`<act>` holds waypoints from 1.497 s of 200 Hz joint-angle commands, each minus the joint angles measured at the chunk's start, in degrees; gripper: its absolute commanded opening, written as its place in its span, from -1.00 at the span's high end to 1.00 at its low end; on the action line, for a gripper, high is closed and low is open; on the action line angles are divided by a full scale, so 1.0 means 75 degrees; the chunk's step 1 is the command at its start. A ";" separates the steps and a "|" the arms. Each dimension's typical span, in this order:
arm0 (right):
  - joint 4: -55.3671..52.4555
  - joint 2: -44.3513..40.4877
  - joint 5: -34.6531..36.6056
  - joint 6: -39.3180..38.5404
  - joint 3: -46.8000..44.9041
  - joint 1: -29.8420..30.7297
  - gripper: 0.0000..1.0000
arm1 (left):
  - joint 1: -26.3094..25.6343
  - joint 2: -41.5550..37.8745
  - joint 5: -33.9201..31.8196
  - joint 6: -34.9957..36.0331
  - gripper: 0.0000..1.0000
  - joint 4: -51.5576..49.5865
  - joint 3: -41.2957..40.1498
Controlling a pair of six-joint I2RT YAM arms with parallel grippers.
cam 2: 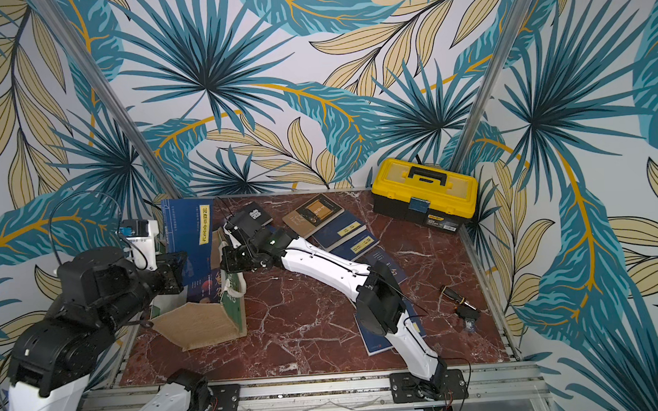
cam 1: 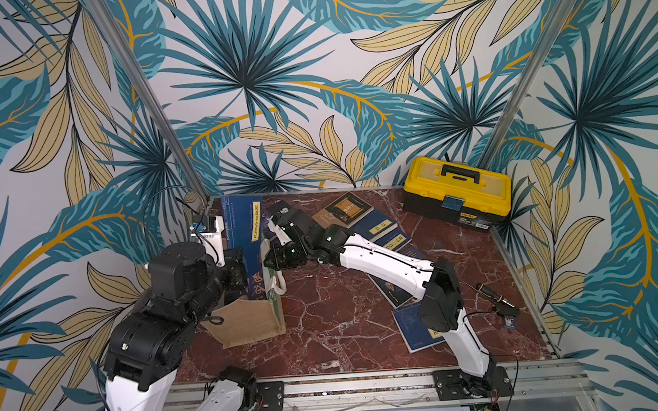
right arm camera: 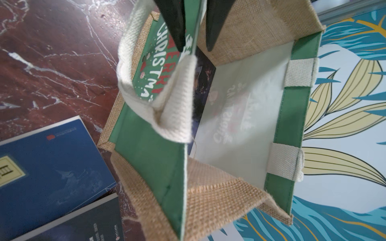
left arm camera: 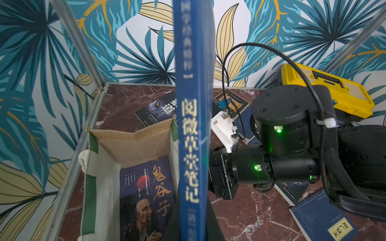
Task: Put the books into the canvas bag
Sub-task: Place the book in the canvas bag.
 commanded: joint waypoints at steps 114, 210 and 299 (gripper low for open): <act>0.0433 -0.1196 0.1203 -0.0158 -0.1318 0.0018 1.00 | 0.0180 0.0043 -0.0406 0.0396 1.00 0.0493 -0.0965; 0.0765 -0.1544 0.1236 -0.0216 -0.1793 0.0026 1.00 | 0.0195 0.0503 -0.0022 -0.0673 1.00 -0.0401 -0.1704; 0.1007 -0.1484 0.0969 -0.0278 -0.1784 -0.0048 1.00 | 0.0235 0.0892 0.0185 -0.0986 0.99 -0.1200 -0.1969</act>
